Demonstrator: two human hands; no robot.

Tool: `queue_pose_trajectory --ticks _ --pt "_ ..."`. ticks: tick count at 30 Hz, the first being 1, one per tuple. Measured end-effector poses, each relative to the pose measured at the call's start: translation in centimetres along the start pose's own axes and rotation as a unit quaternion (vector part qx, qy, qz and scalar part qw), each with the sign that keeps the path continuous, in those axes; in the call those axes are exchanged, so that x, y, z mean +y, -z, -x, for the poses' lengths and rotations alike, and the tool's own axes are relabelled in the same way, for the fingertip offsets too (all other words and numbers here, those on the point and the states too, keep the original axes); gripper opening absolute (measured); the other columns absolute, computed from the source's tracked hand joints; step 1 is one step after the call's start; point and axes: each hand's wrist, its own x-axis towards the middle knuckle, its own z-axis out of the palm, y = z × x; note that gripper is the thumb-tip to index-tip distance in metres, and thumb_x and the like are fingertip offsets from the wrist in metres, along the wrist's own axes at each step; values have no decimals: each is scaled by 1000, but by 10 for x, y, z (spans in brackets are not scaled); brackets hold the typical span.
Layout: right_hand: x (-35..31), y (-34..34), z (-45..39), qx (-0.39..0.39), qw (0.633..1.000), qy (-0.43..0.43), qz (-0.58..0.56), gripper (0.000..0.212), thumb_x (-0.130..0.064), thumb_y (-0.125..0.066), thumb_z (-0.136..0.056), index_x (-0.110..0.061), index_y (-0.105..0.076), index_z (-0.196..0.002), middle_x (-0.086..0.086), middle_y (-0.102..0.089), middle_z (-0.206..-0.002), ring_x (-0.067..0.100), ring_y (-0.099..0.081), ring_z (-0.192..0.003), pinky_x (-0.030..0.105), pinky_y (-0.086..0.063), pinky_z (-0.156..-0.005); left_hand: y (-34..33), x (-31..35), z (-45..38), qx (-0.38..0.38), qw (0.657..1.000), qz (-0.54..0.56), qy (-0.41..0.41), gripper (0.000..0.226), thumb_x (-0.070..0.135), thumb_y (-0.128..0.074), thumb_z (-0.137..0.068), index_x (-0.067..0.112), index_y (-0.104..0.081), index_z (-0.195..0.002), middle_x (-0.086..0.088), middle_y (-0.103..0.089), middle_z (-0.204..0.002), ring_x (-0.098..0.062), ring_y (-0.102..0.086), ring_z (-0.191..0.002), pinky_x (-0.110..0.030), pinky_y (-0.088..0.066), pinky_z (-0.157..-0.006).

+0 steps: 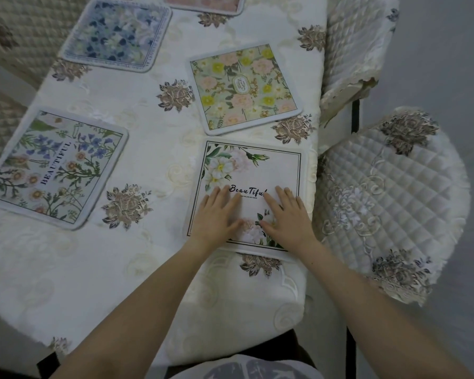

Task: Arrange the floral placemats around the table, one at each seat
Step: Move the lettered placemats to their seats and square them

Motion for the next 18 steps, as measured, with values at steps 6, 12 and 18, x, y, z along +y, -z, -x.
queue_pose_trajectory --ticks 6,12,18 --pt "-4 9 -2 -10 1000 -1 6 75 -58 -45 -88 -29 -17 -150 8 -9 -160 27 -5 -147 46 -7 -119 8 3 0 -8 1000 22 13 69 58 -46 -86 32 -21 -145 -4 -13 -158 -25 -7 -146 -44 -12 -118" --pt "-15 42 7 24 998 25 -47 61 -46 -48 -93 -18 -32 -145 11 -32 -152 29 -24 -141 44 -22 -116 37 16 16 52 992 102 52 58 43 -51 -89 20 -36 -140 -9 -42 -144 -26 -33 -133 -39 -31 -107" --pt "-29 88 19 104 989 97 -43 53 -40 -46 -95 -12 -40 -140 8 -47 -141 28 -35 -135 43 -30 -112 83 29 54 182 976 95 71 47 39 -50 -92 11 -49 -130 -9 -58 -123 -28 -50 -112 -37 -41 -90"
